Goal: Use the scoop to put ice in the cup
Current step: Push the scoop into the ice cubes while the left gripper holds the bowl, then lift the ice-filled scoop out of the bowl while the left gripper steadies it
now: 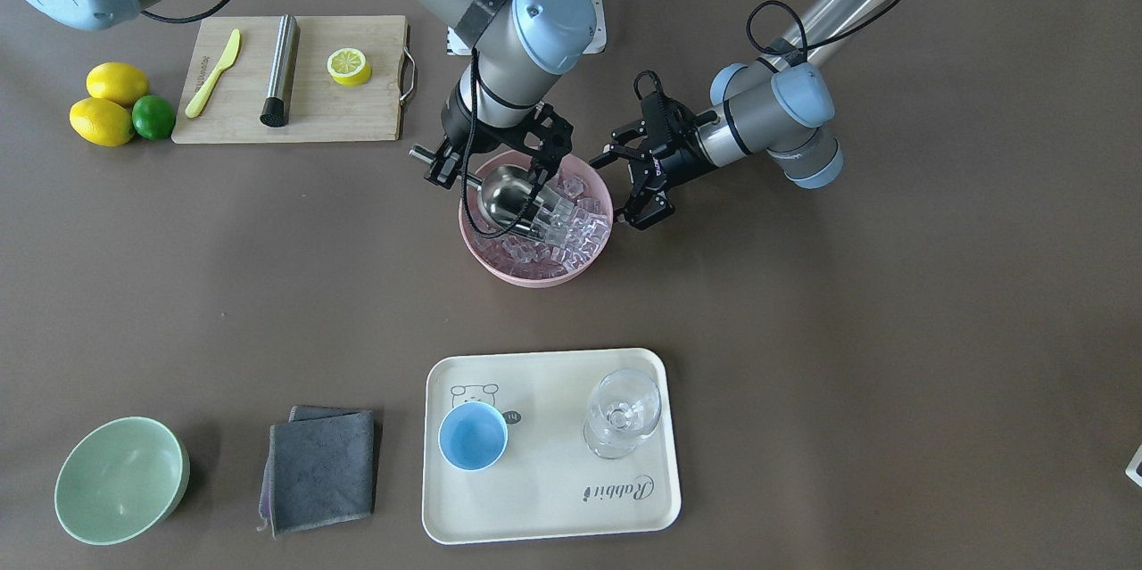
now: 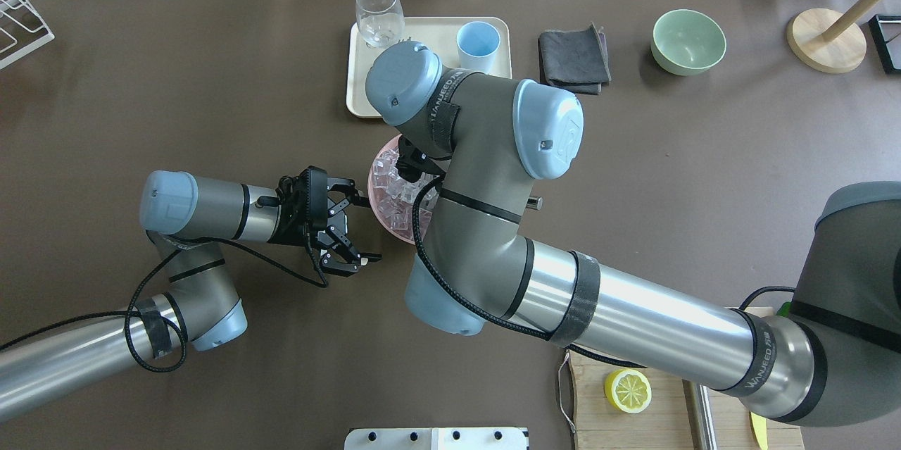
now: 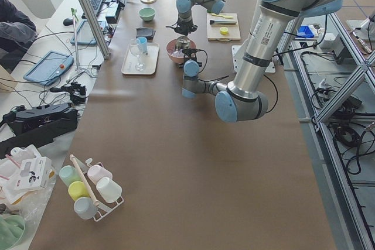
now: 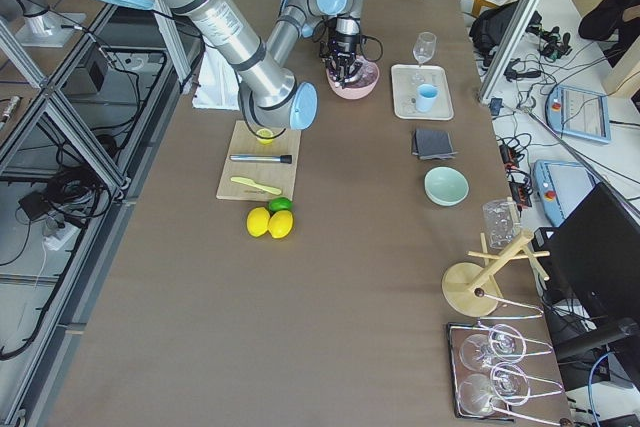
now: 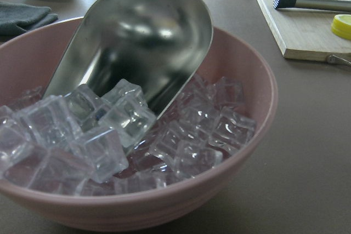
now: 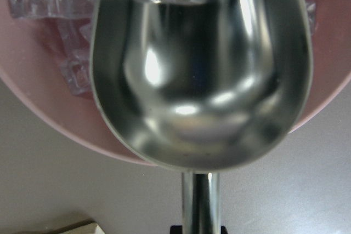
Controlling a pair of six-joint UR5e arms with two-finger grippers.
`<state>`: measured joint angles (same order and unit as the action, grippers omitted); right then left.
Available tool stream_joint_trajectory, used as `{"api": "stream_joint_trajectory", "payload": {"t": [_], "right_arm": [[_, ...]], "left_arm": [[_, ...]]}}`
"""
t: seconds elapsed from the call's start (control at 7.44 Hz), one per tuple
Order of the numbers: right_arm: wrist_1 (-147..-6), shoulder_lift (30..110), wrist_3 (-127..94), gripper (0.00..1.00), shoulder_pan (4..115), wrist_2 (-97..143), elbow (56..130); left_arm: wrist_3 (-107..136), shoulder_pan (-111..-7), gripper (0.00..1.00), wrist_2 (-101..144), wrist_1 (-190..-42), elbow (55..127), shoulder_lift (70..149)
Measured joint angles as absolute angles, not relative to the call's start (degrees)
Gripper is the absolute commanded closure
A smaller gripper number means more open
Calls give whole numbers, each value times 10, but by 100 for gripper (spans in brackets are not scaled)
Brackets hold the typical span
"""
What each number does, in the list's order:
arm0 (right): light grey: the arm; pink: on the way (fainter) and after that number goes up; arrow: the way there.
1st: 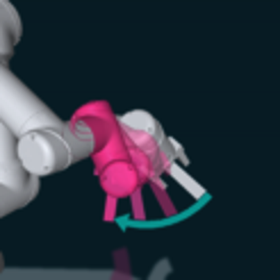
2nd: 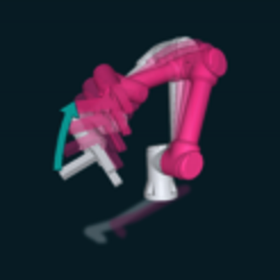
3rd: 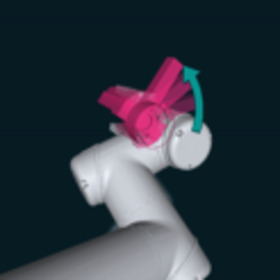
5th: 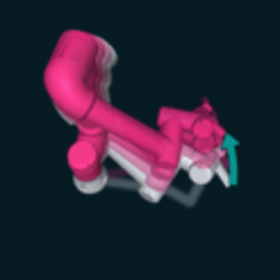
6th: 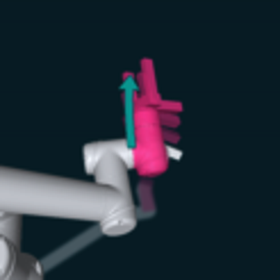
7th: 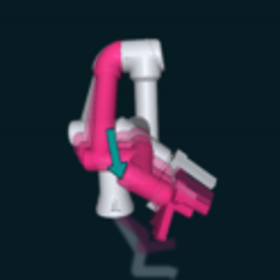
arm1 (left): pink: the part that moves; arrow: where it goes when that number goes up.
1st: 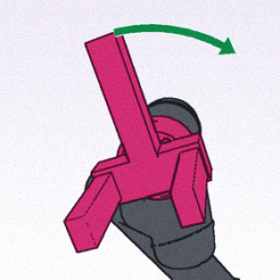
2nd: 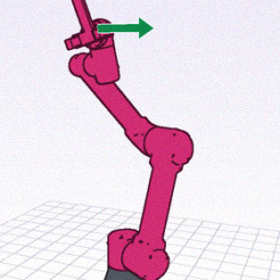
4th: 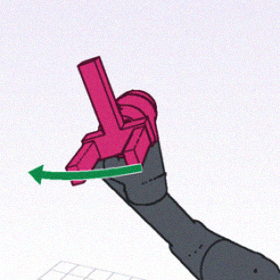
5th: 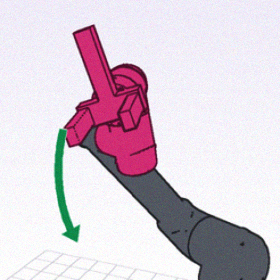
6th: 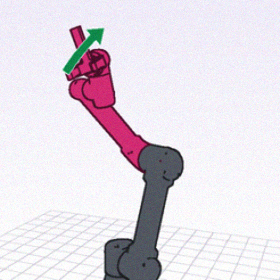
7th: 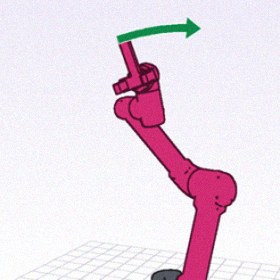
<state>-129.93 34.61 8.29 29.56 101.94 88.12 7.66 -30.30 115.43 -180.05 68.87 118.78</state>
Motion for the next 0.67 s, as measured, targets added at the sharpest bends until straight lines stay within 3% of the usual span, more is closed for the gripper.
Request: {"api": "stream_joint_trajectory", "payload": {"t": [0.67], "right_arm": [[-1241, 395, 44, 100, 294, 1026, 929]], "left_arm": [[44, -354, 2, 1195, -1772, 637, 1220]]}}
